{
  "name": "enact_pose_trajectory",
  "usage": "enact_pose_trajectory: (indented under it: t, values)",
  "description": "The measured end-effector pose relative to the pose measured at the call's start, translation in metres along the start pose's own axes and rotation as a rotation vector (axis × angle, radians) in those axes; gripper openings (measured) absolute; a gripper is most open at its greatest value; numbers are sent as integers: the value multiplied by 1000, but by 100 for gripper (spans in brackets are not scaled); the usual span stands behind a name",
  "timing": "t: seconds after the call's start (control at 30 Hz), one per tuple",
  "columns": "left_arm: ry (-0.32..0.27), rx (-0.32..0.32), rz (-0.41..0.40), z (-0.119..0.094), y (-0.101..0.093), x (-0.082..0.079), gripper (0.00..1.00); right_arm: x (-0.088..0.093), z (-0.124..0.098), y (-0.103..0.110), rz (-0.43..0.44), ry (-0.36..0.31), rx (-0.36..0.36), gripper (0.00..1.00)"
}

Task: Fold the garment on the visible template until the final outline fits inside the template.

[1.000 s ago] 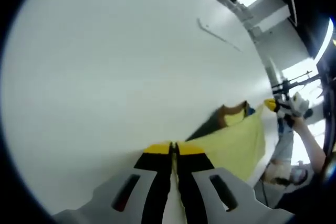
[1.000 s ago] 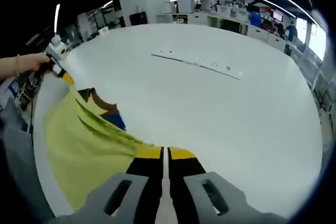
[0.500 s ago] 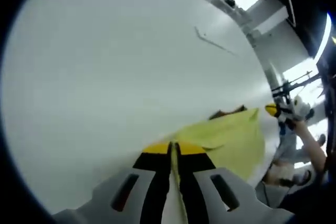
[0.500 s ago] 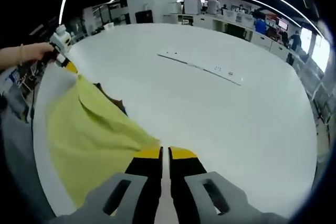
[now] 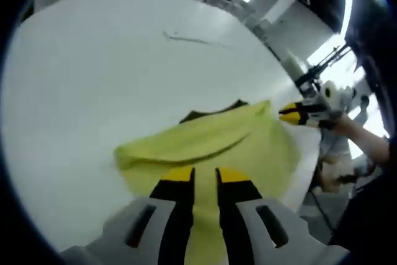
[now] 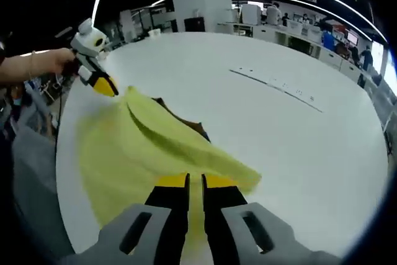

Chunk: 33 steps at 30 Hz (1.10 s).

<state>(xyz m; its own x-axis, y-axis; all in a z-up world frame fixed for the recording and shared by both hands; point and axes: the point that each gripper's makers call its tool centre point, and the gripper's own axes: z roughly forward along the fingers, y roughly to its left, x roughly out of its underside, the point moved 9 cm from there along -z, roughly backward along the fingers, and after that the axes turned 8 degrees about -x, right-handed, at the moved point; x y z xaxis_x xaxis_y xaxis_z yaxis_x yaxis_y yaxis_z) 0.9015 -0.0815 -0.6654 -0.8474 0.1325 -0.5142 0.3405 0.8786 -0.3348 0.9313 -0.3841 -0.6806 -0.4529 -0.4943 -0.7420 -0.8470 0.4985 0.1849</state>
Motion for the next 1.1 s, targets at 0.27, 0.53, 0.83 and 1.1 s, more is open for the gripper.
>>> enact_pose_trajectory:
  t: [0.27,0.53,0.83,1.1]
  values:
    - [-43,-10,151,31,-9,12,25,-1,32,24,-14,-17,-66,10]
    - [-73,-13,134,41,-8,8,27,-8,54,28,3,-62,-79,11]
    - [-102,-25,144,54,1,-11,27,-15,68,10,19,-78,-56,10]
    - [-102,-35,121,57,11,-20,23,-18,69,-8,16,-70,-19,10]
